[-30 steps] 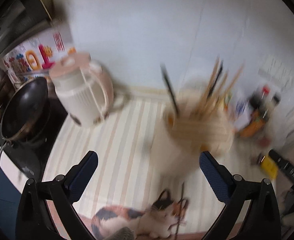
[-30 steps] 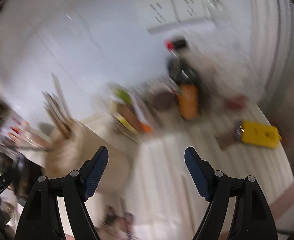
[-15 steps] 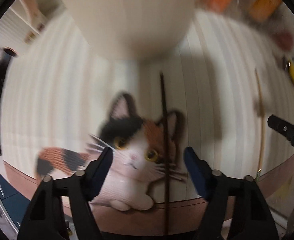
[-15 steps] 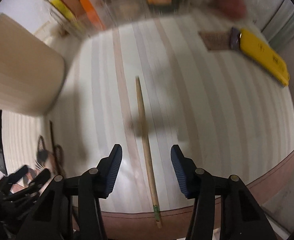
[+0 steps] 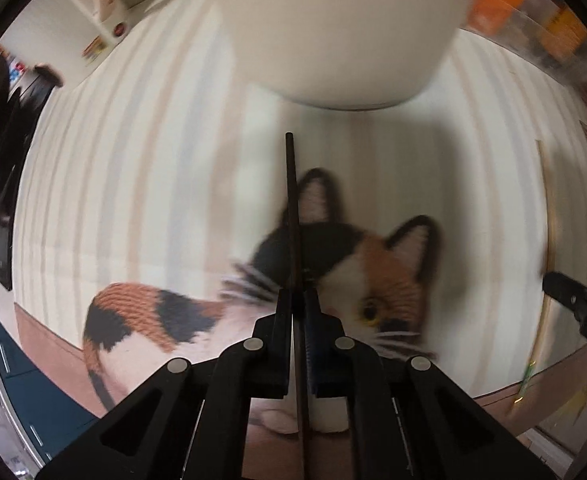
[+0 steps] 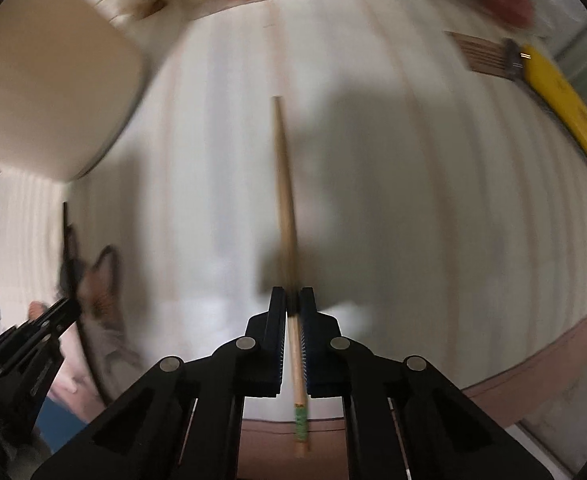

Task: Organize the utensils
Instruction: 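Grasp a black chopstick with the left tool while the right tool grasps a green-tipped wooden chopstick, then lift both held chopsticks upright and carry them toward the beige holder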

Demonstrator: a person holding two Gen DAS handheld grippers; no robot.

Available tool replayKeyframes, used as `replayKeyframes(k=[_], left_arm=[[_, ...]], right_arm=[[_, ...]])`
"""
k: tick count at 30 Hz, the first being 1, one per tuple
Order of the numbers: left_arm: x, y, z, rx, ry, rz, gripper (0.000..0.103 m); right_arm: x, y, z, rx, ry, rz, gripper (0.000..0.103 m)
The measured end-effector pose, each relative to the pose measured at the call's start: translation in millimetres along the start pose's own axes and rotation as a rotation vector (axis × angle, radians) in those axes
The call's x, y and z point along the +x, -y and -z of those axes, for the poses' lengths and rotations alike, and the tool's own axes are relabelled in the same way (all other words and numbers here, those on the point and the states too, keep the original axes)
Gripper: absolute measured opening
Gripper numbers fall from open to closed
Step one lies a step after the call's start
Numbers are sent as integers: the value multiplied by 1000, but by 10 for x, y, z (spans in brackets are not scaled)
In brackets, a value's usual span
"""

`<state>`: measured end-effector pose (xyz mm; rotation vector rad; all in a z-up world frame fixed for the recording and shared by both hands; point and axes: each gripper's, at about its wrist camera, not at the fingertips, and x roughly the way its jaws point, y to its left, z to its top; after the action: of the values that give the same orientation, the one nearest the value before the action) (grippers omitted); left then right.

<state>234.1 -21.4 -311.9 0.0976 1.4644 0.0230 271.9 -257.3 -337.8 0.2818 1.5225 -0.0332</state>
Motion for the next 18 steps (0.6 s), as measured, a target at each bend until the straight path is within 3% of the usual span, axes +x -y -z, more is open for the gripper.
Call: replayKeyframes(k=[3,11,18], left_arm=[[37,-62,36,-7,-1,9,4],[54,21,45,4,10,-10,4],[3,2,-175,8,7,-7,4]], right_arm=[[20,-127,35,-29,-23,-33,7],[-3,-187,-32,-50,-55,2,7],[46,-306,-137,-83,-64,60,8]])
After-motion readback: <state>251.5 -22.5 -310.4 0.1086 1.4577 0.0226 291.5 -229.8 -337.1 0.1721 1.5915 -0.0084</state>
